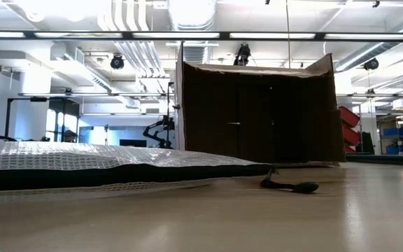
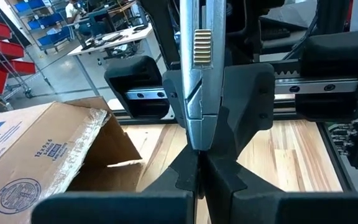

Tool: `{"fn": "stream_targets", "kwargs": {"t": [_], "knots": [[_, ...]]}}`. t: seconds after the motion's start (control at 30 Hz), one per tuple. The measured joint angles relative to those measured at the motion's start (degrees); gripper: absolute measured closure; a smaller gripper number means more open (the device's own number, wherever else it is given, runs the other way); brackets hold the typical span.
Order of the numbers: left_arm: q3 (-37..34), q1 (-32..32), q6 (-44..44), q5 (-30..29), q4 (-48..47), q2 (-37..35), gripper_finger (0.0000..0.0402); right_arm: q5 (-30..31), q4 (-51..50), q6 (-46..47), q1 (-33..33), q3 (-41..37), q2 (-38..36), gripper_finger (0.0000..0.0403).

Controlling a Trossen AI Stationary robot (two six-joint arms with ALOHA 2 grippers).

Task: Unpack boxes
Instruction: Break down cardboard box until it is fully flat

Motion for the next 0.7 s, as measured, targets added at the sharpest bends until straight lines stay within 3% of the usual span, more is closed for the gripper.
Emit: {"fn": "stream_targets", "kwargs": {"t": [0.27,0.7], "knots": [[-0.08,0.03,-0.02,-0.27,-0.47,-0.09,0.0401,-0.44,-2.93,2.51,0.85,0.02,-1.51,0.0396],[-0.09,0.13,-1.94,-0.4,-2.2,-0.07,0.0401,-0.5,-3.3,2.58,1.1,0.09,-2.11,0.0294]]}}
